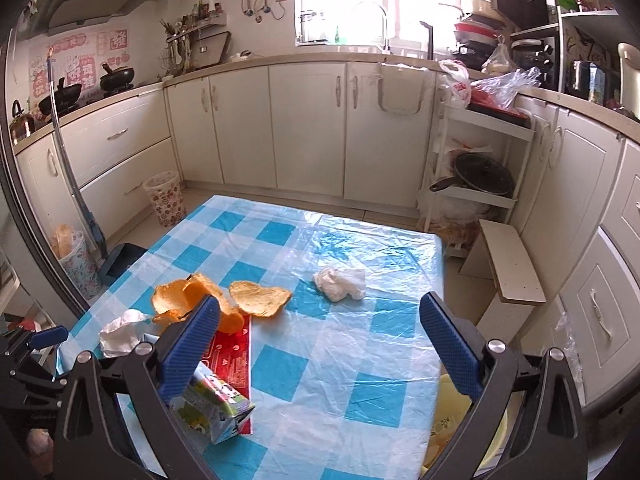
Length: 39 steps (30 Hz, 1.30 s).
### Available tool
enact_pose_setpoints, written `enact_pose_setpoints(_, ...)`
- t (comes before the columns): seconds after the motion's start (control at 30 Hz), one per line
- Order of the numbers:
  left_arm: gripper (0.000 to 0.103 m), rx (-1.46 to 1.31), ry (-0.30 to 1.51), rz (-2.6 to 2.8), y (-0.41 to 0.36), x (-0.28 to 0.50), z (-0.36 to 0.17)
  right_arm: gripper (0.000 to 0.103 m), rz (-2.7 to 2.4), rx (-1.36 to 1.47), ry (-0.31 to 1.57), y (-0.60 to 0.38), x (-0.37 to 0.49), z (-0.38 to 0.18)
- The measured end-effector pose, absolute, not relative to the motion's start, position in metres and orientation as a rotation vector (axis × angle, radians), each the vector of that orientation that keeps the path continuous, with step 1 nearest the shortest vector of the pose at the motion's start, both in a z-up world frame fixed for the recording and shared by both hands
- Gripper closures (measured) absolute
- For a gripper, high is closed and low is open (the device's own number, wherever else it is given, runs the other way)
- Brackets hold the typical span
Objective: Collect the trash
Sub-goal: 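Move both open tools back over the table toward the orange peels, then grasp an orange peel with the right tool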
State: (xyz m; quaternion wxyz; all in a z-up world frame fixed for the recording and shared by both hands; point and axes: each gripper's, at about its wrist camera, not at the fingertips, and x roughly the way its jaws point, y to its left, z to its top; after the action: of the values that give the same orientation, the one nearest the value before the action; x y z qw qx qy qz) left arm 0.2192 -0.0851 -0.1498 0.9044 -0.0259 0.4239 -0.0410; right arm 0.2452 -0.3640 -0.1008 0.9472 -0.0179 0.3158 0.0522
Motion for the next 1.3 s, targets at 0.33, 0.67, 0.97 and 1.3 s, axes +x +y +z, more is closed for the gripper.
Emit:
enact_pose_setpoints(0.33, 0.013, -0.07, 0.983, 0.035, -0.049, 0.24, -0.177, 0.007, 0.263, -0.13, 0.731, -0.305, 0.261, -0.126)
enact_pose_setpoints(0.67, 0.013, 0.0, 1.028, 0.022, -0.042, 0.271, -0.184, 0.033, 0.404, -0.028, 0.924, -0.275, 0.304, -0.162)
enact_pose_setpoints(0.97, 0.013, -0.017, 1.051, 0.002, -0.035, 0.278, -0.193, 0.054, 0.469, 0.021, 1.044, -0.268, 0.323, -0.19)
enact_pose_setpoints(1.3, 0.014, -0.006, 1.063, 0.003, -0.039, 0.287, -0.203, 0.082, 0.484, 0.054, 0.906, -0.28, 0.306, -0.16)
